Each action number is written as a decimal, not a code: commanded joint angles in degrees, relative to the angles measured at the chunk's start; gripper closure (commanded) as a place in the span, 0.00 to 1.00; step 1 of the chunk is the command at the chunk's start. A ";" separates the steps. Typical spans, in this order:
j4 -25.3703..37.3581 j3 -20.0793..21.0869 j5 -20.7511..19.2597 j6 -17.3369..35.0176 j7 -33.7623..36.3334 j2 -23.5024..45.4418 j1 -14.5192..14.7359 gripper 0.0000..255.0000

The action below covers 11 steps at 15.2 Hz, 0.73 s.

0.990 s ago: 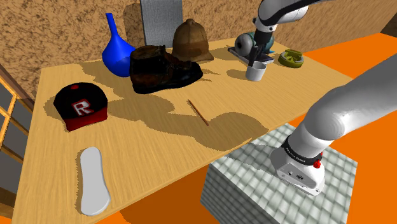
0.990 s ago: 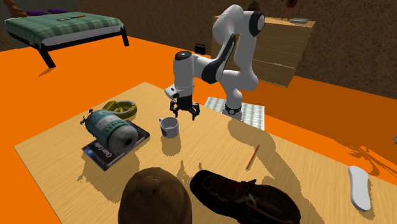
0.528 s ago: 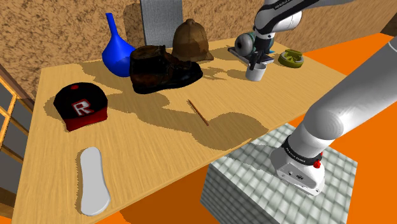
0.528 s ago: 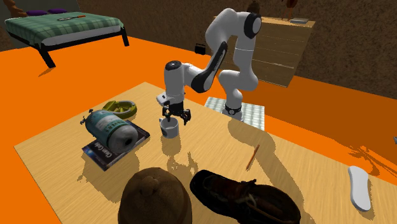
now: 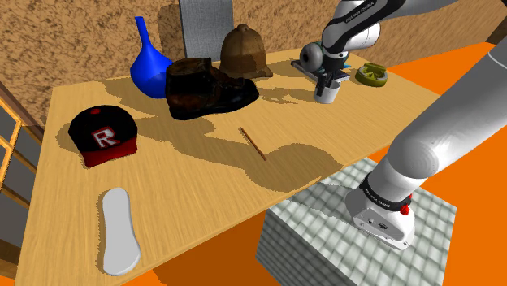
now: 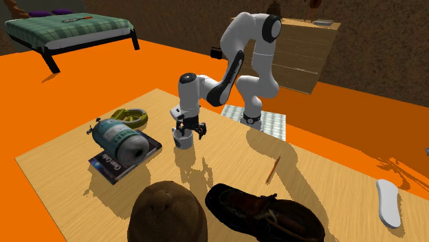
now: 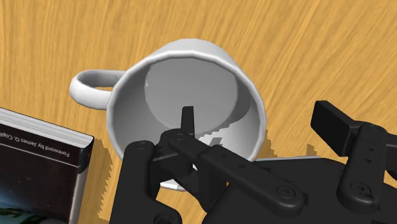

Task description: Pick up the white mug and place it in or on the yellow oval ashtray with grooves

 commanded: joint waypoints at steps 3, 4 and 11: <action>0.01 -0.01 0.03 0.08 -0.02 0.08 0.01 0.00; 0.01 0.00 0.03 0.07 -0.01 0.07 0.01 0.00; 0.01 0.00 0.03 0.07 -0.01 0.07 0.01 1.00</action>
